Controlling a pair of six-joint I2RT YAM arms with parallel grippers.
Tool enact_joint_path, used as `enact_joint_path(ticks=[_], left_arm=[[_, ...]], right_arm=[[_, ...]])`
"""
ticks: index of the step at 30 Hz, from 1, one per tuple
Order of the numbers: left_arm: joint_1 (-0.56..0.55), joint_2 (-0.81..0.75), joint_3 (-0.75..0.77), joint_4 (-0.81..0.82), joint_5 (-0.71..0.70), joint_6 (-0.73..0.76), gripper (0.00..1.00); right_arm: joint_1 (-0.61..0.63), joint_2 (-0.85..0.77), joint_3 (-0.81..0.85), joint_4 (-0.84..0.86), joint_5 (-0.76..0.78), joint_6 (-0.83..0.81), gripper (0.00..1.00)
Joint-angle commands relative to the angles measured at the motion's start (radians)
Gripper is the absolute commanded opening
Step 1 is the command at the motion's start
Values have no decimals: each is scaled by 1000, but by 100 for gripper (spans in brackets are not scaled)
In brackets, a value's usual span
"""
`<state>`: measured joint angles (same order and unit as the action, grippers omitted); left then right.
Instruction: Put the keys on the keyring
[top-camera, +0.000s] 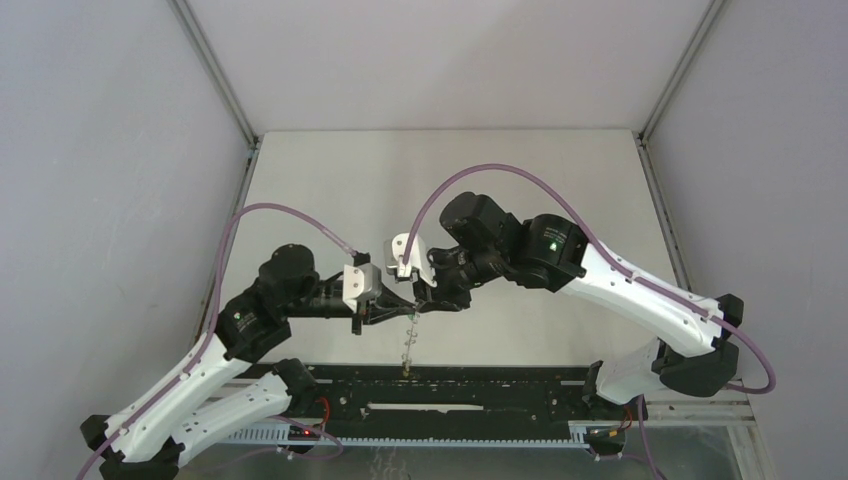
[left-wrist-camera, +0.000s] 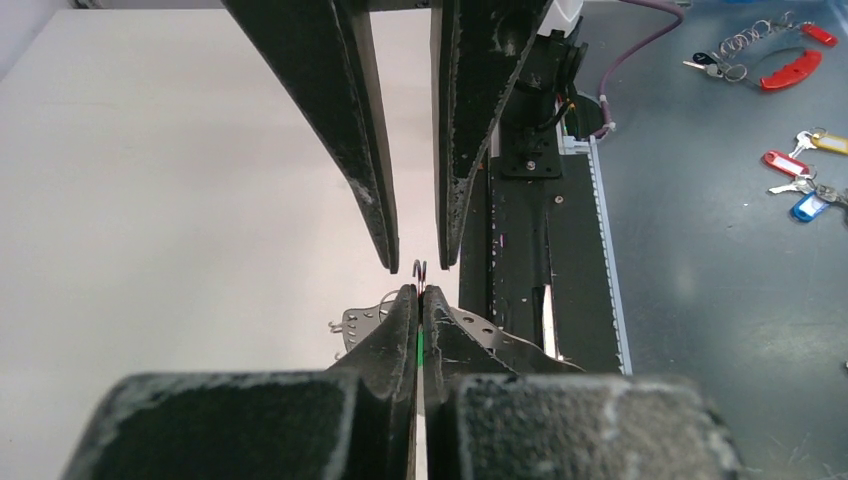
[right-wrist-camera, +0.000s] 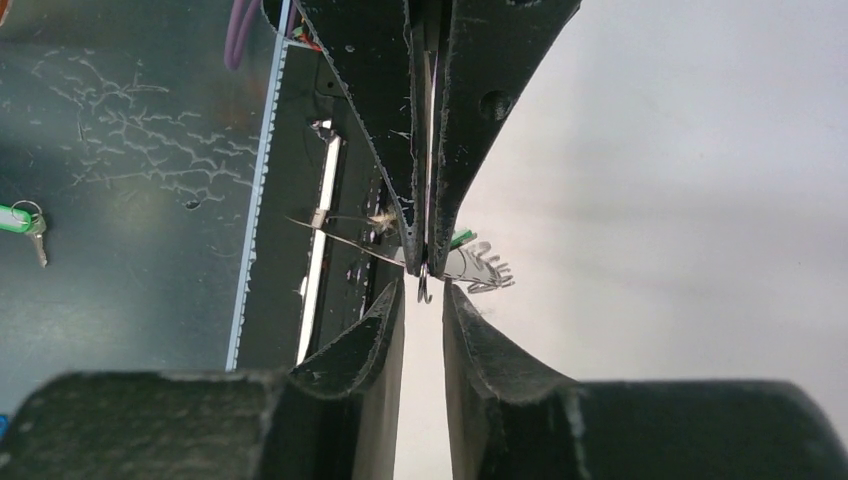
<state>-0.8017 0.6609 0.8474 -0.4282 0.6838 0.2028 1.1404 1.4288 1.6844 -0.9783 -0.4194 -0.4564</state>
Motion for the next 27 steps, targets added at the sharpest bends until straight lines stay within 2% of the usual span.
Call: enact_joint_path(ticks=[1, 9, 11, 14, 18, 19, 22, 24, 27], left_arm=[[2, -6, 67, 74, -5, 4, 0], [3, -3, 73, 94, -20, 0, 0], [3, -4, 76, 97, -20, -4, 0], [3, -7, 69, 93, -16, -3, 0], [3, -9, 62, 100, -23, -9, 0], [3, -10, 63, 107, -32, -16, 2], [4, -13, 70, 102, -53, -12, 37], [3, -17, 81, 69, -46, 33, 42], [3, -26, 92, 23, -53, 108, 42]], right_arm=[[10, 7, 43, 1, -1, -5, 27], [10, 18, 41, -4, -6, -1, 24], [10, 18, 44, -1, 2, -2, 17], [10, 10, 42, 10, 31, 0, 0], [9, -19, 11, 58, 61, 16, 0], [6, -34, -5, 80, 67, 26, 0], [-25, -103, -95, 202, 52, 88, 0], [-58, -171, -199, 319, 11, 156, 0], [-109, -268, -331, 505, -72, 254, 0]])
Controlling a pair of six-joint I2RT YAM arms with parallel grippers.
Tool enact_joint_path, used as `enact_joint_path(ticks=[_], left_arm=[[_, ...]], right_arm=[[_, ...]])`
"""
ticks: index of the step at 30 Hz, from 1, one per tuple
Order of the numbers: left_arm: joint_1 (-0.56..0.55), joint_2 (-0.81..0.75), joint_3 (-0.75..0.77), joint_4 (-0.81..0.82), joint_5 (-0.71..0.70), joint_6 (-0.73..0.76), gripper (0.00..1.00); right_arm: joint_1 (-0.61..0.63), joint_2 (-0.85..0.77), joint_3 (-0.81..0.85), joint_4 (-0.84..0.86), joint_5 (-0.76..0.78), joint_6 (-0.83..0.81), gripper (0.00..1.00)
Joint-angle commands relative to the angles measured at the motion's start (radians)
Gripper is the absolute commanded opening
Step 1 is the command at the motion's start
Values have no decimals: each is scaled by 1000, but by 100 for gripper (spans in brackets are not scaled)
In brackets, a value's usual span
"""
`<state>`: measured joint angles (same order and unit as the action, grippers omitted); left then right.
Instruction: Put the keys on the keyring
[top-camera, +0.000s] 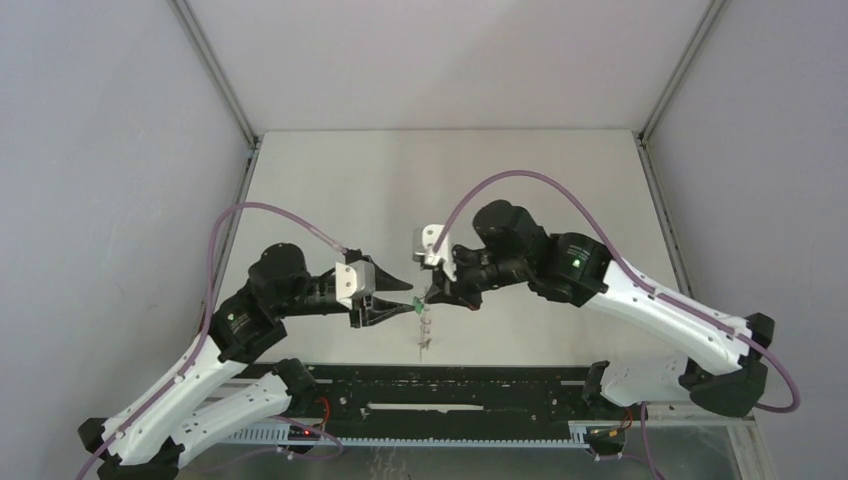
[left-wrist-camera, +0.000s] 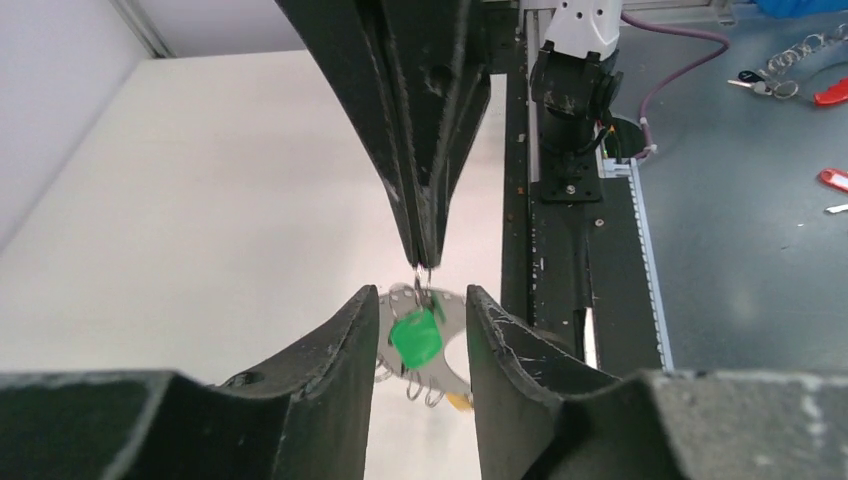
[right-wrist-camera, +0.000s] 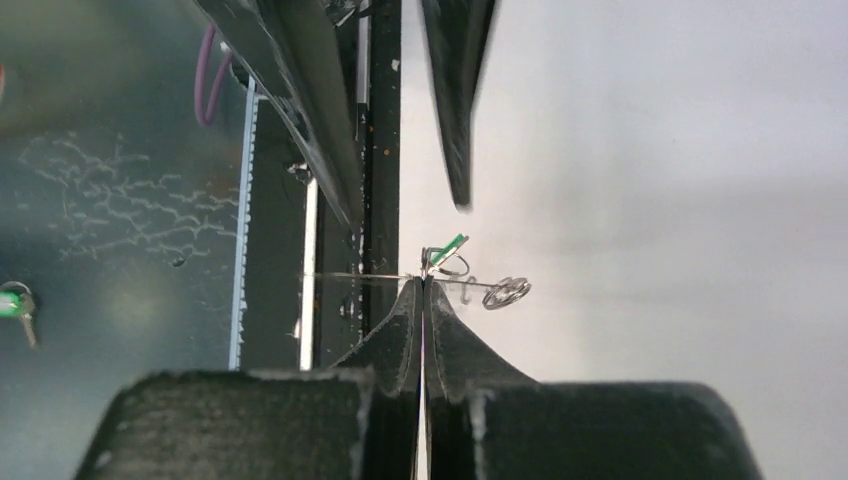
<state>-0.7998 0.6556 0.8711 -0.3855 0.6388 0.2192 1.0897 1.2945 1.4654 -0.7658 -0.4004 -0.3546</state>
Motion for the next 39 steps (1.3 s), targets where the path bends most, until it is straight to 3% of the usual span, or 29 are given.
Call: enact_joint_path(ticks=[1, 7, 16, 21, 25, 31, 35, 39], left_arm=[[1, -24, 69, -35, -10, 123, 42], [6, -23, 67, -40, -8, 195, 41], [6, -2, 90, 0, 5, 159, 39], [5, -9, 89, 0, 7, 175, 34], [6, -15, 87, -25, 8, 220, 21], [5, -23, 75, -41, 10, 283, 10], [6, -24, 74, -46, 23, 308, 11], [5, -28, 77, -50, 32, 297, 20]], right_arm=[[-81, -162, -155, 355, -121, 185, 0], [-131, -271, -354, 692, -239, 349, 0], [-125, -323, -554, 1072, -211, 531, 0], [-112, -315, -563, 1096, -196, 543, 0], [-106, -314, -562, 1098, -184, 541, 0], [-103, -312, -563, 1094, -162, 543, 0], [-93, -302, -566, 1104, -151, 552, 0], [-93, -298, -571, 1113, -153, 553, 0]])
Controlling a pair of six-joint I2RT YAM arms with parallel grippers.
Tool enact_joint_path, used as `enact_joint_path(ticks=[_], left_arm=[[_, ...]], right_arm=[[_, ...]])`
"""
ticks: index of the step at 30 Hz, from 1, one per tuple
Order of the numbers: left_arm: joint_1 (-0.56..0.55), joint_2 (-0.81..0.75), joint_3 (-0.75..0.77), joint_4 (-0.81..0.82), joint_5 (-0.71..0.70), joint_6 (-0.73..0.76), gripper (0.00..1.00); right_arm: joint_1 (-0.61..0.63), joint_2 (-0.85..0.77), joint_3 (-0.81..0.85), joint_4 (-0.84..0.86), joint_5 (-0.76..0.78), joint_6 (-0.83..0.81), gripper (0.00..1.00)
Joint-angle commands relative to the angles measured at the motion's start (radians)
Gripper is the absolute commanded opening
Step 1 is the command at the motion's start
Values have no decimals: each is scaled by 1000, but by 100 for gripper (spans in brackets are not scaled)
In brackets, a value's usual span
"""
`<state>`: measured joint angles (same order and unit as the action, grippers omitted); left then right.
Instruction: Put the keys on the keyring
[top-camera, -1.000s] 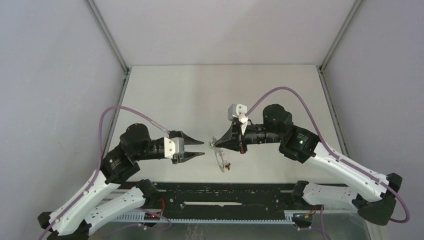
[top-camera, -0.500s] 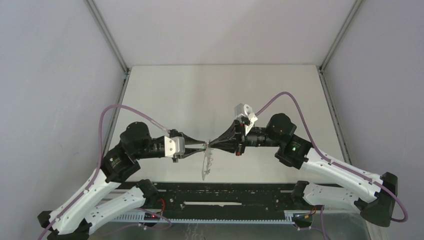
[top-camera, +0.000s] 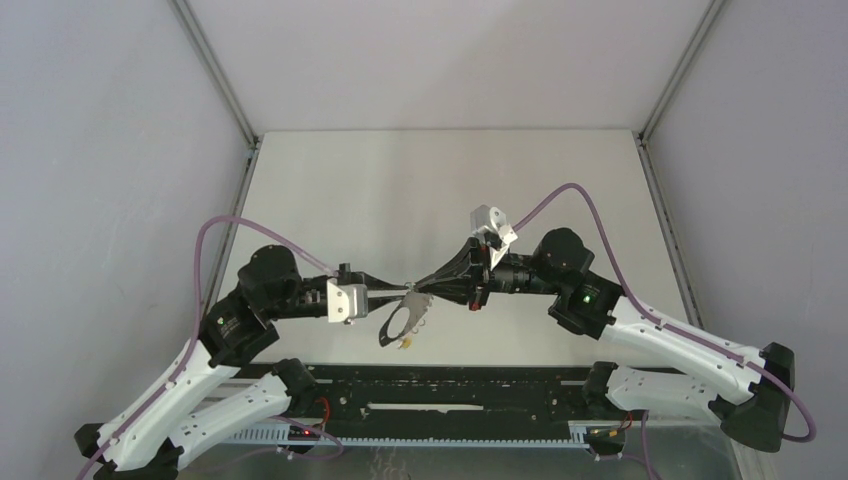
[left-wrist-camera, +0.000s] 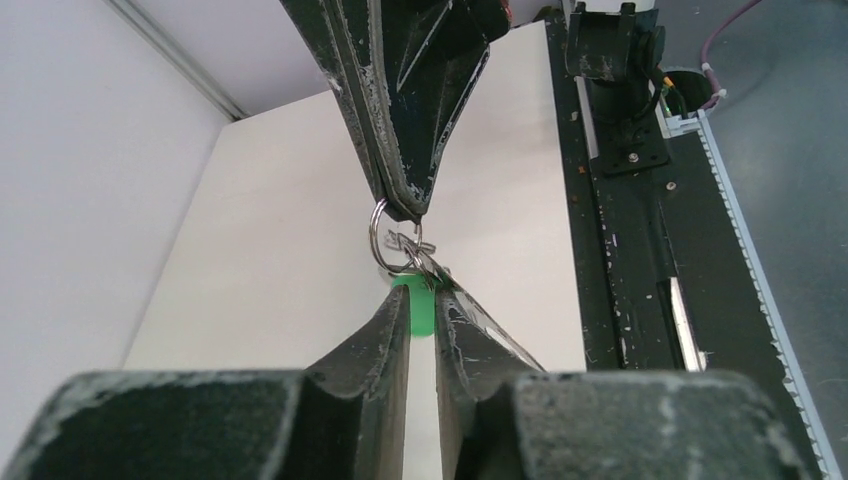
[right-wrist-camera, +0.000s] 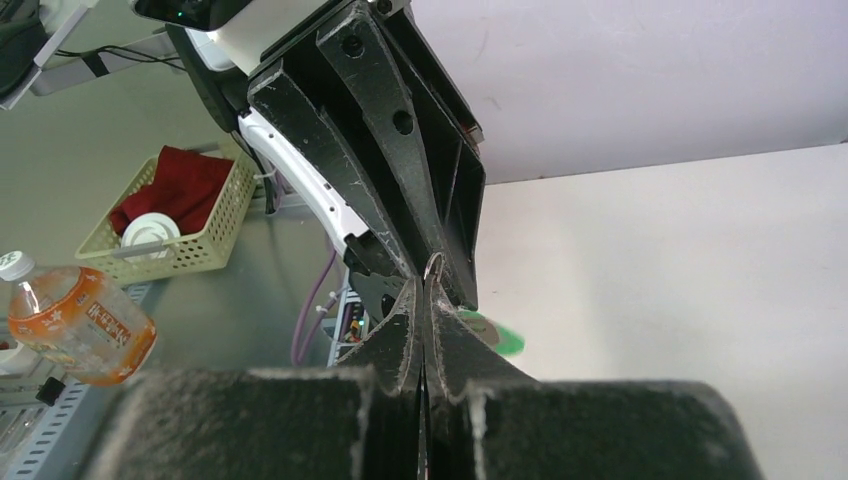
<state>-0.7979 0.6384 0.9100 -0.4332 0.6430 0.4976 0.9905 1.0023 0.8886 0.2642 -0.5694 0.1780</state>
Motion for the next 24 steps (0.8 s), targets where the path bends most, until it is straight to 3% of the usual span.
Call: enact_joint_path(ticks=[1, 3, 12, 15, 21, 24], left_arm=[[3, -11, 42, -3, 26, 13, 22], [4, -13, 47, -4, 12, 3, 32], [3, -17, -4, 97, -32, -89, 53], [4, -14, -11, 141, -57, -125, 53], [3, -5, 5, 126, 42, -132, 50], [4, -5, 11, 74, 64, -90, 33]], right_arm=[[6, -6, 6, 81, 14, 18, 0], [1, -9, 6, 70, 7, 12, 0], [-31, 29, 7, 129, -123, 69, 0], [-33, 49, 9, 148, -141, 86, 0], [-33, 73, 29, 129, -173, 89, 0], [-34, 76, 39, 106, -181, 80, 0]])
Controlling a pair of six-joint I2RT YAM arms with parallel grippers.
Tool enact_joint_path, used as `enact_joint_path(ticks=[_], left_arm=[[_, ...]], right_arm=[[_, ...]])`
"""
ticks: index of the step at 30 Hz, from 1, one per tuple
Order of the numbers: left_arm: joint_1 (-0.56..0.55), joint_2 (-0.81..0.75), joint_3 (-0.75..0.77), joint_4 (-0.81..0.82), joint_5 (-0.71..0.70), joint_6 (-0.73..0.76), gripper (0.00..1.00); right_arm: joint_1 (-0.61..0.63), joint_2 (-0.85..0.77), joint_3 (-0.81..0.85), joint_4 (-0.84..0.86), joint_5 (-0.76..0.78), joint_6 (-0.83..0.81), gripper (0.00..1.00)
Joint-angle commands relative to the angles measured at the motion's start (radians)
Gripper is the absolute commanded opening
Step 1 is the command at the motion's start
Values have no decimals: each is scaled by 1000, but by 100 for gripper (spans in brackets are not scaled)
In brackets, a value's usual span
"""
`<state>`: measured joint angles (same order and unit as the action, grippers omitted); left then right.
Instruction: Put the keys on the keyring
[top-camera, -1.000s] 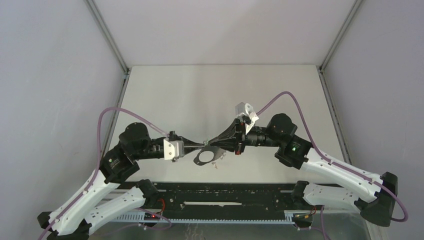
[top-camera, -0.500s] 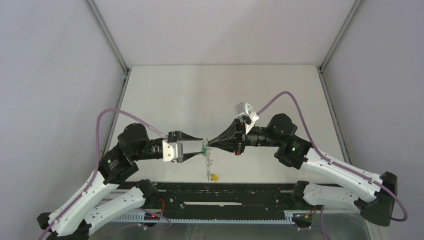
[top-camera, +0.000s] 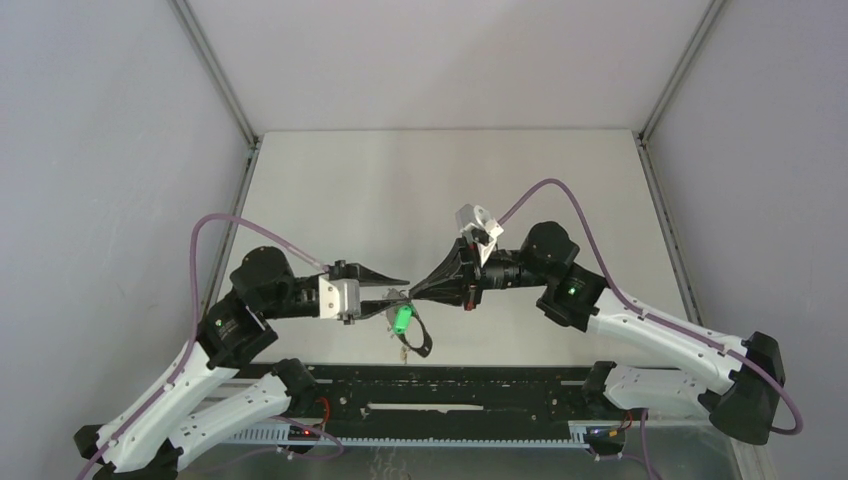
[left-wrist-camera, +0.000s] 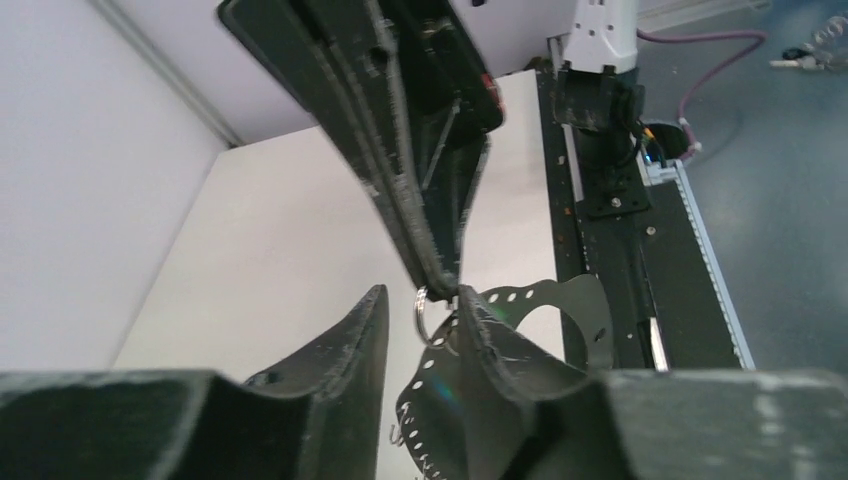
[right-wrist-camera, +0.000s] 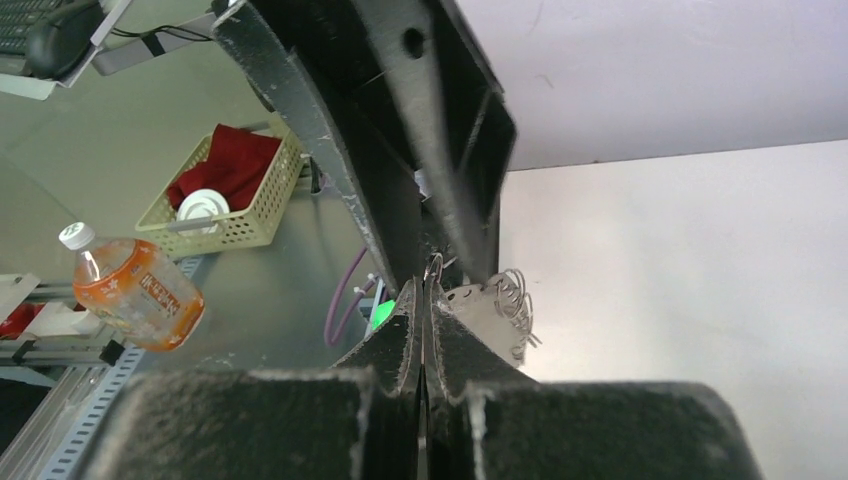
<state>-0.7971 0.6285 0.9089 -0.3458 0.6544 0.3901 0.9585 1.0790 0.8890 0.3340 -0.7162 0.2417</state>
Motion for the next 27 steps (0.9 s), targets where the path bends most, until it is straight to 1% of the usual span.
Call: enact_joint_path(ticks=[1, 5, 8, 12, 13, 16, 17, 19, 20, 22, 24, 25, 26, 27], left_arm=[[3, 3, 14, -31, 46, 28, 28], [5, 0, 38, -77, 29, 62, 19], [14, 2, 43, -78, 22, 63, 1], [14, 9, 40, -52, 15, 10, 0], [14, 13, 36, -38, 5, -14, 0], [15, 24, 31, -14, -38, -85, 0], [15, 28, 31, -12, -52, -103, 0], [15, 35, 31, -9, -81, -135, 0], [15, 37, 31, -5, -105, -152, 0], [15, 47, 32, 12, -166, -186, 0], [15, 57, 34, 34, -236, -222, 0], [15, 60, 34, 46, -275, -237, 0], [14, 62, 30, 68, -320, -257, 0], [14, 61, 21, 90, -376, -273, 0]], right_arm=[[-2, -4, 39, 28, -33, 10, 0], [-10, -21, 39, -24, -32, -15, 0], [-10, -32, 39, -56, -27, -33, 0], [-10, -40, 54, -101, -16, -58, 0], [-10, -43, 59, -109, -12, -65, 2], [-10, -53, 62, -121, 7, -79, 4], [-11, -55, 63, -126, 17, -84, 6], [-12, -64, 65, -150, 59, -97, 16], [-12, -70, 65, -167, 87, -106, 19], [-11, -87, 65, -216, 182, -122, 31], [1, -102, 65, -257, 276, -139, 60], [18, -108, 65, -276, 328, -153, 72], [42, -115, 64, -291, 375, -169, 95], [69, -117, 64, -299, 430, -185, 99]])
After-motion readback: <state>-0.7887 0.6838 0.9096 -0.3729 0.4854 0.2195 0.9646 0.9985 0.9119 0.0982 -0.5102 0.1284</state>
